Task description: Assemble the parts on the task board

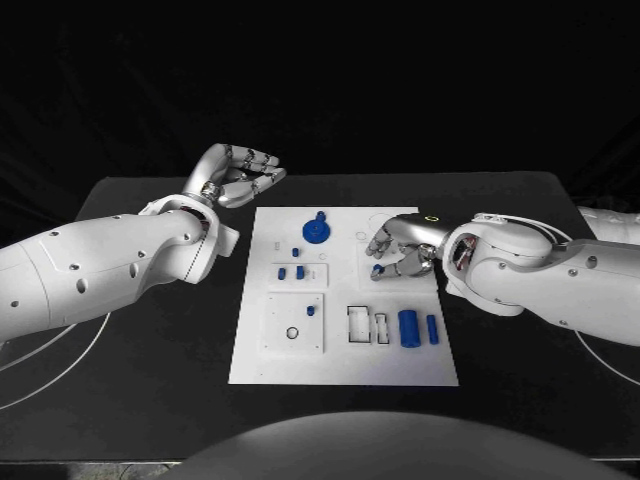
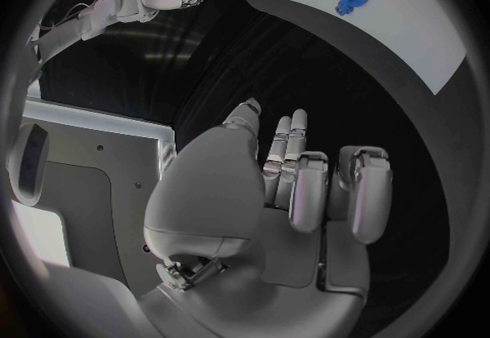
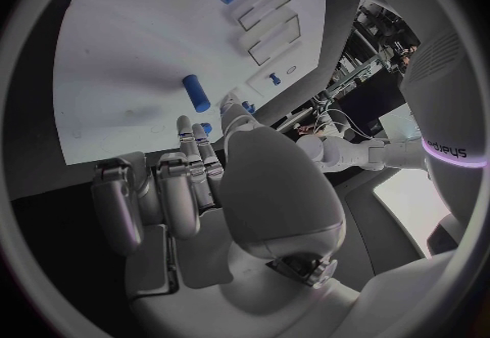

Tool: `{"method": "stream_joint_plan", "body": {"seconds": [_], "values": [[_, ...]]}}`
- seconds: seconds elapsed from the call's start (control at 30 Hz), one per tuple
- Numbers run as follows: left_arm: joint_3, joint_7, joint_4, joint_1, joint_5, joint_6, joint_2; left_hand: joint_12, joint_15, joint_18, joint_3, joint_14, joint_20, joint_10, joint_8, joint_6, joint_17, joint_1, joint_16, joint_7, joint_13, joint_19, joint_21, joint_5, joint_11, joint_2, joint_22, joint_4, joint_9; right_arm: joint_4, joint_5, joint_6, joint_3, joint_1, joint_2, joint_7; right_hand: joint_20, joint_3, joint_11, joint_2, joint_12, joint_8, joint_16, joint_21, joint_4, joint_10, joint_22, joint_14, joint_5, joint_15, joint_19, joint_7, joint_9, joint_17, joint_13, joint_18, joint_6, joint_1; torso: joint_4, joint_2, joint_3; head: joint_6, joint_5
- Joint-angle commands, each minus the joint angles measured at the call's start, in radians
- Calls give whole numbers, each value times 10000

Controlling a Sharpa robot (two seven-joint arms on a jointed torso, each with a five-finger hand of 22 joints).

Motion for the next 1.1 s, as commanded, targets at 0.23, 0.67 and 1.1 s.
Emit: {"method": "stream_joint_plan", "body": {"seconds": [0.23,0.67,1.1], "values": [[11,135,20,5,-2,109,32,-66,-79,-151,-85,670,-30,40,-68,9,1698,-24,-7,36,-6,1034,24,47,-9,112,2635,2,-9,-56,-480,746,1,-35,51,-697,33,-6,-29,140,159,70,41,45,-91,325,2634,1060,-54,33,1065,-17,43,2635,22,-142,233,64,10,3,-6,1,-27],[11,131,22,5,-52,155,57,-66,-80,-151,-87,673,-30,46,-76,24,1704,29,-4,28,-5,1034,24,62,-14,163,2635,-5,-12,-280,-504,726,1,-162,357,-672,-218,358,-404,629,338,266,41,45,-334,973,2634,1060,-39,-274,1065,-438,103,2635,-5,-142,881,644,-1,0,5,1,28],[12,114,17,5,-68,158,43,-66,-80,-151,-87,673,-30,46,-76,24,1704,29,-4,28,-5,1034,24,62,-14,163,2635,-5,-12,-286,-450,711,2,-220,346,-666,-414,639,-604,827,368,374,41,45,-361,1544,2634,1060,-30,-463,1065,-648,132,2635,-23,-142,1391,923,1,-3,-5,1,4]]}}
